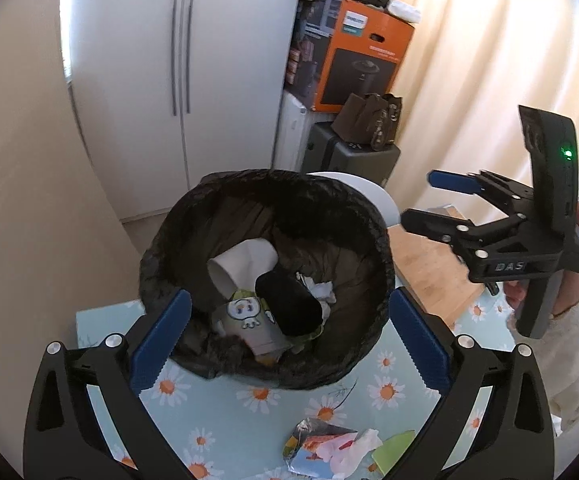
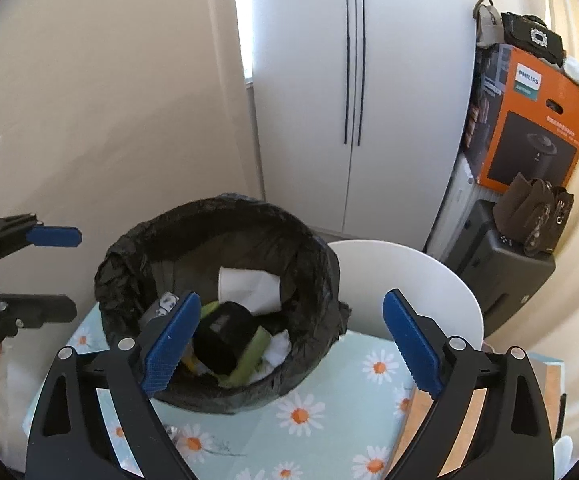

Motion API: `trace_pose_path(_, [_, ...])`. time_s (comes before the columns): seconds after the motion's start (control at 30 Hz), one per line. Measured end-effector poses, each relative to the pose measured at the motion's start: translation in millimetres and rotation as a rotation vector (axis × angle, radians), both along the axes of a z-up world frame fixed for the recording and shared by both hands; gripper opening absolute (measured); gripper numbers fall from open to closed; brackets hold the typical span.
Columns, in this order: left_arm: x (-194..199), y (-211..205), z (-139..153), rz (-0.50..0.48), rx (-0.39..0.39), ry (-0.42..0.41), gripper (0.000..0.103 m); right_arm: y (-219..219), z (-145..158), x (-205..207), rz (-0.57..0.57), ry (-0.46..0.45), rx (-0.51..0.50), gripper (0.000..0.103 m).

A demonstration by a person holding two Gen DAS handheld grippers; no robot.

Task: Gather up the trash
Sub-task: 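Open both tools over the bin to drop the cup and sponge, then move the right tool to the green plastic sheet and grasp its edge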

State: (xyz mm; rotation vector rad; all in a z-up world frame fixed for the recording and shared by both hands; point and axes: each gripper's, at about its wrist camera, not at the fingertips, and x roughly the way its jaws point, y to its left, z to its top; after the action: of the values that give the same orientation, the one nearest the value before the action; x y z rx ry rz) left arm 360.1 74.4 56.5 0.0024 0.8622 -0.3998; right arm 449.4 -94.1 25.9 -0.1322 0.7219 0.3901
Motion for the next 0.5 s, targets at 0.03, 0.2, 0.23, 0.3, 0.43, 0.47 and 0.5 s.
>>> trace_pose_path(0.03, [-2.4,1.1,-0.7,0.002,-0.004,0.007,0.097,0.4,0.4,-4.2,-0.011,-0.001,-0.015,0.089])
trace_pose_path(0.2, [-20.2,2.0,-4.0,0.02,-0.002,0.025,0.097,-1.1,0.3,-22.0,-0.022,0.005,-0.053,0.089])
trace_pose_path(0.23, [-23.9,1.2,-5.5,0.023,0.004,0.028,0.097,-1.9,0.3,-25.5,-0.023,0.007,-0.051,0.089])
trace_pose_path(0.3, [-32.3,-0.3,-8.1,0.024,0.006,0.045,0.097,-5.0,0.4,-35.6,-0.026,0.014,-0.045,0.09])
trace_pose_path(0.43, [-50.9,-1.9,-10.3,0.029,-0.012,0.065,0.097,-9.4,-3.4,-54.4,-0.042,0.028,-0.067,0.09])
trace_pose_path(0.47, [-55.3,-3.0,-11.4,0.034,-0.005,0.068,0.097,-10.7,-4.3,-58.1,-0.042,0.033,-0.065,0.09])
trace_pose_path(0.5, [-61.9,-4.2,-12.6,0.035,-0.001,0.072,0.097,-12.1,-5.9,-63.6,-0.04,0.041,-0.061,0.09])
